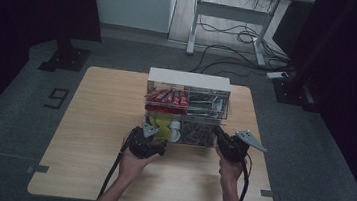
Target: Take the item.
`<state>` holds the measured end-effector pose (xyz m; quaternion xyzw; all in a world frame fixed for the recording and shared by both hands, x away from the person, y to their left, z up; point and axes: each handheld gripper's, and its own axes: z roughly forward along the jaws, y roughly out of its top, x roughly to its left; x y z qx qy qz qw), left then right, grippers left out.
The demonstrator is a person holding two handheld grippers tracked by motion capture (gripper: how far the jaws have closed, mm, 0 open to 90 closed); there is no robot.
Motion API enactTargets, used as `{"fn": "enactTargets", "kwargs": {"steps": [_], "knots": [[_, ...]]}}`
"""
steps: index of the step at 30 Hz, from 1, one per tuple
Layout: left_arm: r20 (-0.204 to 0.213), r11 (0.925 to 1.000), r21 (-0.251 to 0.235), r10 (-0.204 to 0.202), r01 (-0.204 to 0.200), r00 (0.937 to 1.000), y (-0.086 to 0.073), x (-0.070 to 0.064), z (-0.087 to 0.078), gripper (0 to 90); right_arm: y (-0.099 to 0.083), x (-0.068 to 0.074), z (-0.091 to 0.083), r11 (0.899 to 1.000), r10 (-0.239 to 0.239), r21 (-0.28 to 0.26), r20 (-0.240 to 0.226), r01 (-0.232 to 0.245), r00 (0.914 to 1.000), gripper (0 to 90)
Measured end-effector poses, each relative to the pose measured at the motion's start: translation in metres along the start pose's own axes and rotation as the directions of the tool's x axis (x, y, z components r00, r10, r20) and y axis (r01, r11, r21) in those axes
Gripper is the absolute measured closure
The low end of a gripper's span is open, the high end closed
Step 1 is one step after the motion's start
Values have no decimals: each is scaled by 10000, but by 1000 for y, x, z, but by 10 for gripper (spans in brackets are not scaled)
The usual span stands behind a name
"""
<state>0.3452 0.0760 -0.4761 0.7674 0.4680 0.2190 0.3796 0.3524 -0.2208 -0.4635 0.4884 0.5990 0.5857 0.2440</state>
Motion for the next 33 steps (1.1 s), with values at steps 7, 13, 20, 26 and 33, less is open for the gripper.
{"fn": "enactTargets", "kwargs": {"steps": [7,13,20,26,33], "knots": [[41,9999,-64,-108,108,9999,4,0,8,228,-1,0,1,10000,23,42,-12,-23,10000,893],[-111,10000,-60,-39,38,9999,6,0,15,218,-2,0,3,10000,-9,80,-7,9,10000,893],[-183,9999,-114,-104,102,9998,8,0,20,205,-2,0,3,10000,-18,77,-5,18,10000,893],[-292,9998,-195,1,-7,9996,10,-4,23,212,-2,0,2,10000,0,87,-5,0,10000,893],[-540,9997,-250,22,-35,9985,11,-10,25,245,-3,0,3,10000,11,97,15,-11,10000,893]]}}
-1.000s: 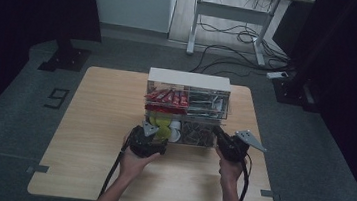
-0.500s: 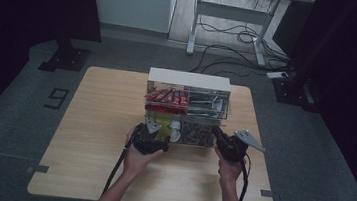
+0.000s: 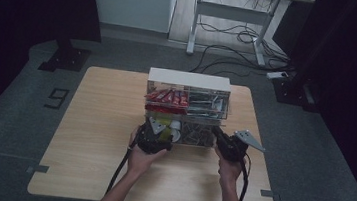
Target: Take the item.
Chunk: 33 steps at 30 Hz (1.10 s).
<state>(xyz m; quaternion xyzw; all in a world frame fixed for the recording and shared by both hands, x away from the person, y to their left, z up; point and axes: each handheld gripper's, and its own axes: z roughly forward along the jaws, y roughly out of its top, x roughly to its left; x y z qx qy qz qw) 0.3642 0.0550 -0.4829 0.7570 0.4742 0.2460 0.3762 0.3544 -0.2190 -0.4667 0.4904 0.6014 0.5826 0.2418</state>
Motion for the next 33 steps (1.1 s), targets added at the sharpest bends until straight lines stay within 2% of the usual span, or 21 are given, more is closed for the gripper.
{"fn": "enactTargets", "kwargs": {"steps": [5,8,12,14,22,24,33], "knots": [[-62,10000,-30,64,-64,10000,0,-1,0,276,0,0,0,10000,-11,8,7,10,10000,893],[142,9994,-12,342,-342,9993,-1,-5,1,314,0,0,0,10000,-20,4,17,20,10000,893],[319,9992,-20,389,-388,9987,-2,-8,2,374,0,0,0,10000,-29,11,24,29,10000,893],[485,9998,-72,180,-176,9987,-3,-7,4,377,0,0,0,10000,-28,12,20,28,10000,893],[452,9999,-76,121,-118,9989,-3,-6,2,383,0,-1,-1,10000,7,-1,38,-7,10000,893],[525,9999,-134,-48,55,9986,-3,-5,-1,384,0,-1,-1,10000,8,-17,38,-8,10000,893],[670,9987,-488,-122,155,9977,1,-1,-16,384,1,-1,-1,10000,-10,-20,58,10,10000,893]]}}
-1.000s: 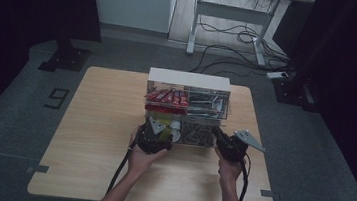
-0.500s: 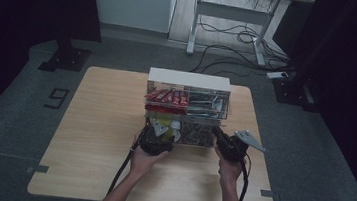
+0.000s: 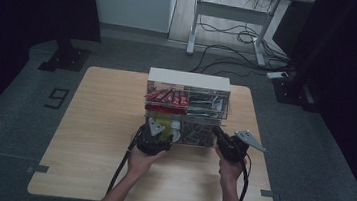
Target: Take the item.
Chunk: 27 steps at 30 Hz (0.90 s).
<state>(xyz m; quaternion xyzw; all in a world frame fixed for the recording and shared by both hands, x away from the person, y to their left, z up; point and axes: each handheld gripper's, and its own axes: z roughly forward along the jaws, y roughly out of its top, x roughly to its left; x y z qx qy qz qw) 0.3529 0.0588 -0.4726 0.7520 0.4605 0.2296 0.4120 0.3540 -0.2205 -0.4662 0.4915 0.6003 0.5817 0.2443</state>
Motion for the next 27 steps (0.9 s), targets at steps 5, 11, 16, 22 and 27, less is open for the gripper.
{"fn": "enactTargets", "kwargs": {"steps": [5,11,16,22,27], "knots": [[165,9998,-165,-139,142,9998,4,3,-10,385,0,0,0,10000,-2,4,-7,2,10000,893],[230,9998,-181,-122,126,9997,3,4,-16,385,0,0,0,10000,-4,7,-5,4,10000,894],[222,9997,-214,-63,67,9997,3,5,-20,385,0,0,0,10000,-2,-1,0,2,10000,893],[171,9997,-216,-64,68,9998,1,9,-24,385,0,-1,-1,10000,4,-2,24,-4,10000,893],[133,9995,-269,-136,139,9998,-3,15,-30,385,0,-1,-1,10000,-11,-2,33,11,10000,893]]}}
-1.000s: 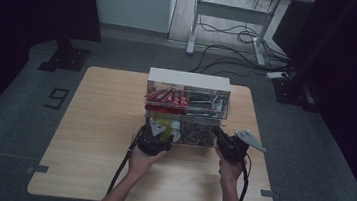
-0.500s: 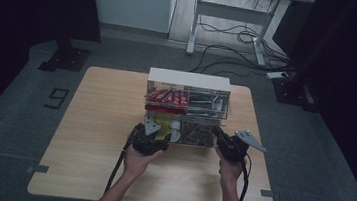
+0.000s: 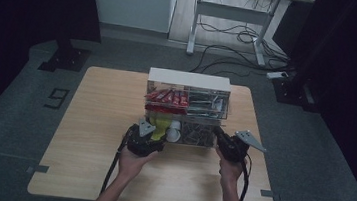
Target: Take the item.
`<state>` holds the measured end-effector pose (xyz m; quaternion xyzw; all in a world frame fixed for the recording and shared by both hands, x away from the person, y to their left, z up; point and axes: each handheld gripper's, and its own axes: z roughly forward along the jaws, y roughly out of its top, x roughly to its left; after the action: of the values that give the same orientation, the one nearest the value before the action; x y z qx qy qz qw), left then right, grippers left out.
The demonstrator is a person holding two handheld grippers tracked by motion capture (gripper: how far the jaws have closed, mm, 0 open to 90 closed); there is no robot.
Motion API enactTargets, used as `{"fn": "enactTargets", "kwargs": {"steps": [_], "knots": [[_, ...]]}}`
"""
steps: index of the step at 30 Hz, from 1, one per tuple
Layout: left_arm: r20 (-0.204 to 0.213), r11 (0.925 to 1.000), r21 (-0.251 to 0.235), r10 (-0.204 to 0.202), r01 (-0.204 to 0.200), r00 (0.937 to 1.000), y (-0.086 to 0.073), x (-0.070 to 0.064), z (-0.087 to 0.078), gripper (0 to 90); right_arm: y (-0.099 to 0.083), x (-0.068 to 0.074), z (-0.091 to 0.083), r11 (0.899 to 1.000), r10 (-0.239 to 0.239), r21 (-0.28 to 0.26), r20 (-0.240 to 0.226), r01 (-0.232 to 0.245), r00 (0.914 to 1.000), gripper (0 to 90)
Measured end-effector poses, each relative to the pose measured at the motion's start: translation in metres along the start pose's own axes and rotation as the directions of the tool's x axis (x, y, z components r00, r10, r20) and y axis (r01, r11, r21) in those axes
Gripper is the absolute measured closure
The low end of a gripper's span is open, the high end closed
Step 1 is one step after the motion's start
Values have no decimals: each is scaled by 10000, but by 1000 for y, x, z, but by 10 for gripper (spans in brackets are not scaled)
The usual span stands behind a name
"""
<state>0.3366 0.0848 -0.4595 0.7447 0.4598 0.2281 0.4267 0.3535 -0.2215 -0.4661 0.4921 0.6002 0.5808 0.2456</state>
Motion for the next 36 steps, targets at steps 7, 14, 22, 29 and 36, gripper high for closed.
{"fn": "enactTargets", "kwargs": {"steps": [7,14,22,29,36], "knots": [[-74,9999,-6,-104,104,9999,-6,7,-7,385,0,0,0,10000,-10,2,21,10,10000,893],[-133,9998,-40,-176,175,9998,-8,12,-12,385,0,0,0,10000,-7,3,15,7,10000,893],[-189,9995,-78,-304,303,9994,-15,19,-18,385,0,0,0,10000,-9,2,38,9,10000,893],[-280,9992,-27,-408,407,9988,-20,27,-22,386,-1,0,0,10000,-19,7,47,19,10000,893],[-438,9987,44,-508,511,9977,-26,37,-25,386,-1,0,0,10000,-19,22,46,19,10000,893]]}}
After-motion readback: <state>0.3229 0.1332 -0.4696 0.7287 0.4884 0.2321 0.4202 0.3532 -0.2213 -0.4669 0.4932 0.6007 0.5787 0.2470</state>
